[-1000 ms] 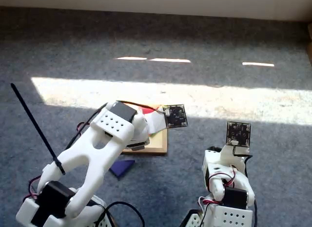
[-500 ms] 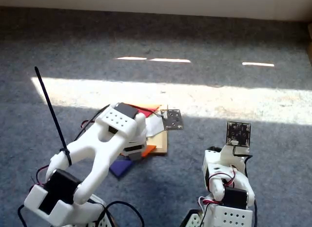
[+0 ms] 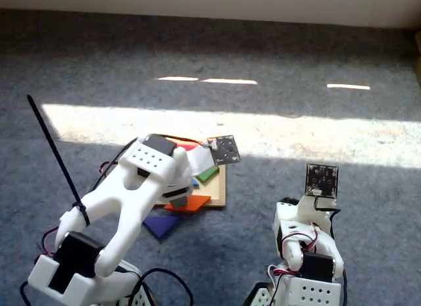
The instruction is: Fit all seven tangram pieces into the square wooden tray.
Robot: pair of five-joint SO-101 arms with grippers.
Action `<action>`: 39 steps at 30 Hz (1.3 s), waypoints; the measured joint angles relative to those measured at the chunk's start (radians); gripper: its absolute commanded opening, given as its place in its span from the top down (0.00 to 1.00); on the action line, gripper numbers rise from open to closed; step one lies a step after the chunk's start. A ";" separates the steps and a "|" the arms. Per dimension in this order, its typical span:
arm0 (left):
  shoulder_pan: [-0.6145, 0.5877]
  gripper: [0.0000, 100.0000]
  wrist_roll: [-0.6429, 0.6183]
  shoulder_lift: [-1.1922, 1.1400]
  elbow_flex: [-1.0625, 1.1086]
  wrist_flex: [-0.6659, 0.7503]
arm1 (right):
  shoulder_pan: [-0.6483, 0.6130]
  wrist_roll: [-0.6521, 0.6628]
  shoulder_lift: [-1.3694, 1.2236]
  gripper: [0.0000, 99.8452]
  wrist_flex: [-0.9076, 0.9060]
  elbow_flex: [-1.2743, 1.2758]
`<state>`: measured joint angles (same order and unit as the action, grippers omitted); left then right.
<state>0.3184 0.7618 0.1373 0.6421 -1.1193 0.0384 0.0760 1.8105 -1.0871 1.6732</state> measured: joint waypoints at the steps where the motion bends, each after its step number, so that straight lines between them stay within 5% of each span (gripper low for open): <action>1: -0.006 0.79 -0.003 0.000 0.000 0.014 | 0.000 0.000 0.000 0.96 0.000 0.000; 15: -0.071 0.79 -0.034 0.025 0.057 0.160 | 0.000 0.000 0.000 0.96 0.000 0.000; 30: -0.132 0.79 -0.040 0.023 0.063 0.169 | 0.026 0.000 0.000 0.96 0.000 0.000; 39: -0.095 0.79 -0.149 0.023 0.063 0.169 | 0.028 0.000 0.000 0.96 0.000 0.000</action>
<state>0.2232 0.6130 0.1603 0.7050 -0.9505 0.0660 0.0760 1.8105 -1.0871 1.6732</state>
